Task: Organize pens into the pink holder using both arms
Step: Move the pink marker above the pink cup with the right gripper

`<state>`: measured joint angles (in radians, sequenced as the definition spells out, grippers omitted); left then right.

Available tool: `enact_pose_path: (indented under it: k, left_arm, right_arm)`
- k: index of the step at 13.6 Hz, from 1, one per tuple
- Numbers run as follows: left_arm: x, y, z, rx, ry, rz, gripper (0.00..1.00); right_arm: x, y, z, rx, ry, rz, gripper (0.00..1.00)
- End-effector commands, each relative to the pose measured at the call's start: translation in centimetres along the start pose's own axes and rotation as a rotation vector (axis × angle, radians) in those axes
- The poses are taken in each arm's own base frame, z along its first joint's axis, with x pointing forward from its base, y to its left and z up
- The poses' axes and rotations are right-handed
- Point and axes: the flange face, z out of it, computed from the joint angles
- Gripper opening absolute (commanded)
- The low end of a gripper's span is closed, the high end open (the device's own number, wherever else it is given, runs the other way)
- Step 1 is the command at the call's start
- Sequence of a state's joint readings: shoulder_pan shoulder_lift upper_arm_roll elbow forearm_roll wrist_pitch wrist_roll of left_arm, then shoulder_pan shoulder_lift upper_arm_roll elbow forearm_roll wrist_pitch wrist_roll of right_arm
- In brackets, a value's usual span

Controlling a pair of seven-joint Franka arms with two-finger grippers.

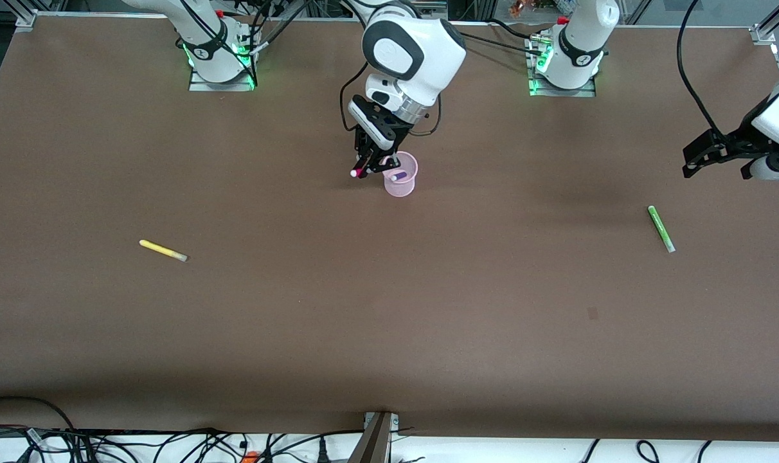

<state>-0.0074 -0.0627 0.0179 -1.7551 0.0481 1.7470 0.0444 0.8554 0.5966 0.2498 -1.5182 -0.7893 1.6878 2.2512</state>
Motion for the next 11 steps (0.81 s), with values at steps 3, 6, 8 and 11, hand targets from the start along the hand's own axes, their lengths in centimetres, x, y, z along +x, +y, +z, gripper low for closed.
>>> enact_pose_path:
  k: [3, 6, 8, 11]
  left_arm:
    - [0.0, 2.9, -0.8, -0.008, 0.000, 0.036, 1.00]
    - [0.0, 2.9, -0.9, -0.010, -0.014, 0.036, 1.00]
    - [0.0, 2.6, -0.9, -0.010, -0.015, 0.028, 1.00]
    - [-0.1, 2.5, -0.9, -0.010, -0.028, 0.036, 1.00]
  right_arm:
    - [-1.9, -0.3, 0.1, 0.017, 0.044, 0.020, 0.03]
    - [-2.8, 0.2, -1.0, 0.029, 0.048, 0.007, 0.03]
    - [-2.9, 0.3, -1.1, 0.034, 0.047, 0.033, 0.04]
    - [-3.9, 0.7, -1.8, 0.044, 0.049, 0.022, 0.05]
